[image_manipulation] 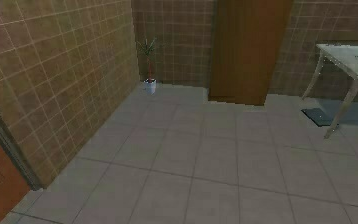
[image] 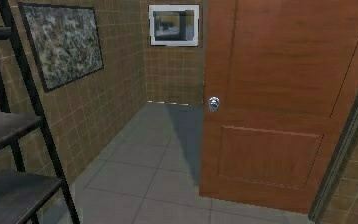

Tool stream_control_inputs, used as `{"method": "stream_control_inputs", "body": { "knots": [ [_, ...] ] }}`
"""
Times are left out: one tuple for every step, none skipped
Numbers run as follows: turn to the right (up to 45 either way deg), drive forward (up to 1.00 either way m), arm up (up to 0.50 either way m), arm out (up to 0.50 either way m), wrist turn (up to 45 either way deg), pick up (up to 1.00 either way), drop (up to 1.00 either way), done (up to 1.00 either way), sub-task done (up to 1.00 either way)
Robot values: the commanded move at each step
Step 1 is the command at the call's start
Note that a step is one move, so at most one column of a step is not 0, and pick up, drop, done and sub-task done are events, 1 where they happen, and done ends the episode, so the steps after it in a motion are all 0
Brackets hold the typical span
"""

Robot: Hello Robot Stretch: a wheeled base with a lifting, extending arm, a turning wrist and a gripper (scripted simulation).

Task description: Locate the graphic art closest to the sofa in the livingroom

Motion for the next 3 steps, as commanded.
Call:
{"method": "stream_control_inputs", "body": {
  "knots": [
    [9.0, 0.0, 0.0, 0.0, 0.0, 0.0, 0.0, 0.0, 0.0],
    [0.0, 0.15, 0.0, 0.0, 0.0, 0.0, 0.0, 0.0, 0.0],
    [-24.0, 0.0, 0.0, 0.0, 0.0, 0.0, 0.0, 0.0, 0.0]
  ]
}}
